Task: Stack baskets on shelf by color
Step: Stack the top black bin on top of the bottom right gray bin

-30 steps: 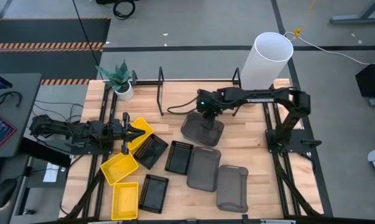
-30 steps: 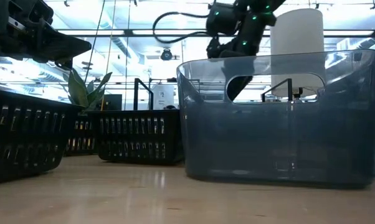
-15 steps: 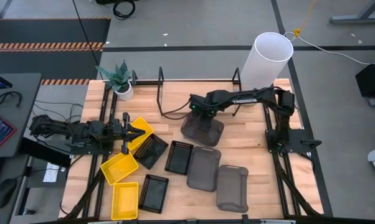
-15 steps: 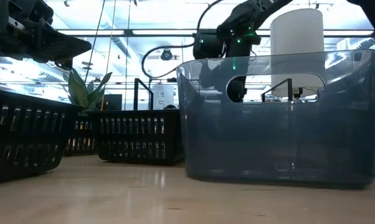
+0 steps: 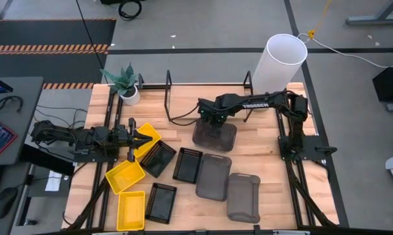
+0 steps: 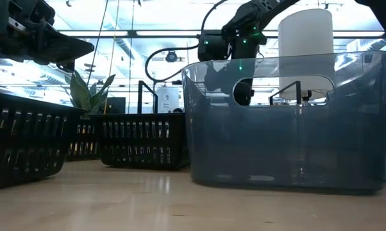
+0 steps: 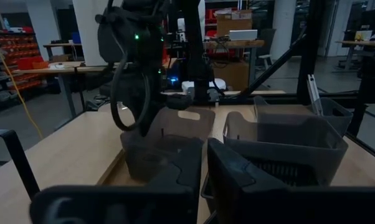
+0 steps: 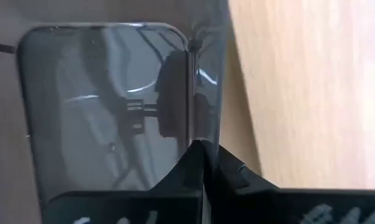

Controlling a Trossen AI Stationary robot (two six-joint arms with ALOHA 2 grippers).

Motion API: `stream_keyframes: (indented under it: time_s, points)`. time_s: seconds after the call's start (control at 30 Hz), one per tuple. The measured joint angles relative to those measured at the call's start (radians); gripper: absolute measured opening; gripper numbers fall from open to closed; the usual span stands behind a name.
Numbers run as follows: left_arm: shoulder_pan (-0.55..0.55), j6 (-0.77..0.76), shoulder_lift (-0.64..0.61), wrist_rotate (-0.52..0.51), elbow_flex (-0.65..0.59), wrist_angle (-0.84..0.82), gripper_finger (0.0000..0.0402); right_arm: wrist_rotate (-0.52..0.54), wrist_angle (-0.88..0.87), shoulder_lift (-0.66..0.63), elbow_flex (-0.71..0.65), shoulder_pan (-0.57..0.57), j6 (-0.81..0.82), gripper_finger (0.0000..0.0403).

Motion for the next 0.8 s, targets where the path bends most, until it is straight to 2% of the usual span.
stream_keyframes:
  time_s: [0.3, 0.57, 0.8]
  points:
    - [0.0, 0.0, 0.0, 0.0, 0.0, 0.002, 0.0026, 0.01, -0.196, -0.026, 0.189, -0.001, -0.064, 0.0004]
    - [0.0, 0.0, 0.0, 0.0, 0.0, 0.003, 0.0028, -0.035, -0.236, -0.159, 0.242, 0.046, -0.405, 0.0004]
    - [0.0, 0.0, 0.0, 0.0, 0.0, 0.003, 0.0036, -0.05, -0.253, -0.259, 0.242, 0.166, -0.566, 0.0004]
